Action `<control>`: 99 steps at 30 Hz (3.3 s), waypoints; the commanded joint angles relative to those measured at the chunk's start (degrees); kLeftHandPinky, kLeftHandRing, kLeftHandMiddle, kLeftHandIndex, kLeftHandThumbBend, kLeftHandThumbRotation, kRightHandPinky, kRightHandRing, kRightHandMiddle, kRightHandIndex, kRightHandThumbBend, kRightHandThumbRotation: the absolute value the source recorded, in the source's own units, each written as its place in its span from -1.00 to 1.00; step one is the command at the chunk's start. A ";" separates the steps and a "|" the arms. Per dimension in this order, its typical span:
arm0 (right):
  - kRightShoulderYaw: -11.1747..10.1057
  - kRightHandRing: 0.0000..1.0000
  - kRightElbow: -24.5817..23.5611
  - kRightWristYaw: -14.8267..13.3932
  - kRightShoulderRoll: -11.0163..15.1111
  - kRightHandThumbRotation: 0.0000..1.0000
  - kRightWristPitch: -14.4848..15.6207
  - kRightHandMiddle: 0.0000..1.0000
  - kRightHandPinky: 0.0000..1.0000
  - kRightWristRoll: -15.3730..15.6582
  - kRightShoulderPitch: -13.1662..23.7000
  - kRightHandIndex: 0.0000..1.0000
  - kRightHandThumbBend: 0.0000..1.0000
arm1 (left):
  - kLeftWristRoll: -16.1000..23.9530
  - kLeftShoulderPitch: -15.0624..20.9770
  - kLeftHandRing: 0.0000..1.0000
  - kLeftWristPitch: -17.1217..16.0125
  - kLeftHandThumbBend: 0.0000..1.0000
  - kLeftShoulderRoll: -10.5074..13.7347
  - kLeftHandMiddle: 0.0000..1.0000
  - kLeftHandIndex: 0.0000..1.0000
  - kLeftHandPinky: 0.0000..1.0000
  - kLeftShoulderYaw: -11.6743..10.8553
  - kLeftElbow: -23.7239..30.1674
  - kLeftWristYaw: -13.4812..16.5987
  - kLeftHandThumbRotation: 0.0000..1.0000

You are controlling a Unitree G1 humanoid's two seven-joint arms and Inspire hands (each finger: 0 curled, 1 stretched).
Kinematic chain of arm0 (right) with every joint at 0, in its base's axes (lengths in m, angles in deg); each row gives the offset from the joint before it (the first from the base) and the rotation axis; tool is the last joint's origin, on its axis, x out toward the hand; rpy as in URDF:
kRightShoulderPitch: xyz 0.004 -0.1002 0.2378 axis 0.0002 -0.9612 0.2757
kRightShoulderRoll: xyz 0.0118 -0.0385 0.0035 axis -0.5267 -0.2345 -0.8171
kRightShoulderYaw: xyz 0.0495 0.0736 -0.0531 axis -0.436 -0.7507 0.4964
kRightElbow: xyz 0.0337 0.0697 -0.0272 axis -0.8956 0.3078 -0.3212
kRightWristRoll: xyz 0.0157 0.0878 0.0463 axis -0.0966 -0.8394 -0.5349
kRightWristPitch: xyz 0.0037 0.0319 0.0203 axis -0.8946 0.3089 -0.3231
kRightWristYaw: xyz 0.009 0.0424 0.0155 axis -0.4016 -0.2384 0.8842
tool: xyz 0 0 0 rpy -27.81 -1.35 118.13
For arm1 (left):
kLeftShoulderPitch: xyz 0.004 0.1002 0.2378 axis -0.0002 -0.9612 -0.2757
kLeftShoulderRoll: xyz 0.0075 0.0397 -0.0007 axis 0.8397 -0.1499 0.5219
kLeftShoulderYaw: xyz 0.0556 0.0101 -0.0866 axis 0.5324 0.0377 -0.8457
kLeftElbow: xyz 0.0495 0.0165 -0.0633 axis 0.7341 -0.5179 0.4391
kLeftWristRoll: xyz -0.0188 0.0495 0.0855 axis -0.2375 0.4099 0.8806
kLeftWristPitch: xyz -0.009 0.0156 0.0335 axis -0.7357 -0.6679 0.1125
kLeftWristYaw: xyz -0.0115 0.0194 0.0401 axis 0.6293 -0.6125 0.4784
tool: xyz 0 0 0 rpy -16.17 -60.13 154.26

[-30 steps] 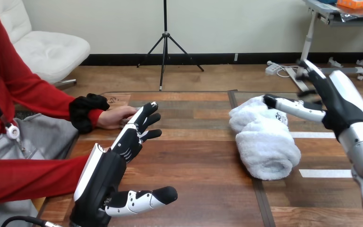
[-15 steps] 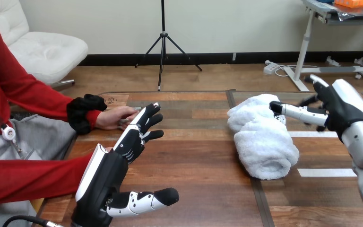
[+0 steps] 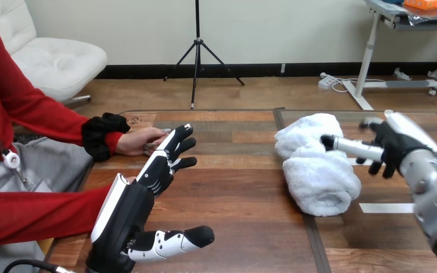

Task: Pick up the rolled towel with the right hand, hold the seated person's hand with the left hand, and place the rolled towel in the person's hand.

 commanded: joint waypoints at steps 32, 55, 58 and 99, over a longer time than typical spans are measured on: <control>11.79 0.92 33.72 5.30 -8.45 1.00 -5.92 0.97 0.70 5.46 26.48 0.98 1.00 | -0.77 4.80 0.86 0.42 1.00 -1.27 0.92 0.88 0.69 0.67 1.42 -1.08 0.05; 12.81 1.00 35.92 9.55 -8.40 1.00 -7.36 1.00 1.00 5.36 27.99 0.96 0.82 | -1.17 3.44 0.85 -0.20 1.00 -1.37 0.91 0.88 0.68 0.64 1.47 -2.15 0.06; 13.13 1.00 35.98 9.76 -8.56 1.00 -6.81 1.00 1.00 5.60 28.20 0.95 0.82 | -1.61 3.07 0.85 -0.04 1.00 -1.23 0.90 0.88 0.68 0.62 1.64 -2.37 0.05; 20.10 0.49 36.77 10.41 -12.05 0.91 -3.33 0.70 -0.06 11.33 29.54 0.73 0.89 | -1.93 1.48 0.84 -1.14 1.00 -1.85 0.90 0.88 0.66 -0.06 1.53 -2.69 0.02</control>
